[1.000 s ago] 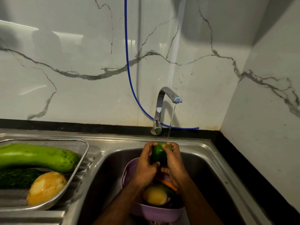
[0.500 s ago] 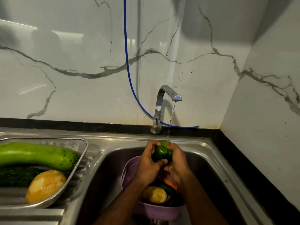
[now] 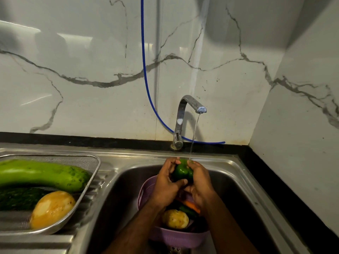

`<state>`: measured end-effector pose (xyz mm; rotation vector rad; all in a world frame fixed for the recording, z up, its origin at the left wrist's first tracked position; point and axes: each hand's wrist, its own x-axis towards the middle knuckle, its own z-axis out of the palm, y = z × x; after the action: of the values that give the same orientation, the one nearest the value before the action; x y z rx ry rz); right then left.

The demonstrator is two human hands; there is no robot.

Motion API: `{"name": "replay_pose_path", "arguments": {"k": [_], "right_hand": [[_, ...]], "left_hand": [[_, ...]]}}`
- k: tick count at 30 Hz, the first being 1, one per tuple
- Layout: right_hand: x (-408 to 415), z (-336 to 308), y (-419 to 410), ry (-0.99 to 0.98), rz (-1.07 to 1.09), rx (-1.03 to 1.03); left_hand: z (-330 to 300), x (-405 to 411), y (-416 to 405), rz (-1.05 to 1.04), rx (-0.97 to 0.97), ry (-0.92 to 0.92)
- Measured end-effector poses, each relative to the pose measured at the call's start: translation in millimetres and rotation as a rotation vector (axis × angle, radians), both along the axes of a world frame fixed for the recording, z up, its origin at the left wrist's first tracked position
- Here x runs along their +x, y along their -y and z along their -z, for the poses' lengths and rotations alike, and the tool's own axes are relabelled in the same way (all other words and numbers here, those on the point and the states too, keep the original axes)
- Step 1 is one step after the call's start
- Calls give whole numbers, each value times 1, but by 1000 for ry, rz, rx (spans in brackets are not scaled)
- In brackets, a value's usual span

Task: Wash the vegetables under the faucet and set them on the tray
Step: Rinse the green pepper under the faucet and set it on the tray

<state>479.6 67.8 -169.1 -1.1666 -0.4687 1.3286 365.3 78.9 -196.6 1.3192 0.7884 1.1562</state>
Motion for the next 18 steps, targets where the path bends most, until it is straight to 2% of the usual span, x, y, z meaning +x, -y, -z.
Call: {"name": "replay_pose_path", "arguments": {"k": [6,12,18], "right_hand": [[10,-1,5,25,-112,-63],[13,2,2,-22,-131,42],[6,12,1,-92,-102,131]], "left_hand": [[-7,0,1,58,-361,265],[-16,6,3,97,-563,365],[-19,6,4,127,-697,331]]}}
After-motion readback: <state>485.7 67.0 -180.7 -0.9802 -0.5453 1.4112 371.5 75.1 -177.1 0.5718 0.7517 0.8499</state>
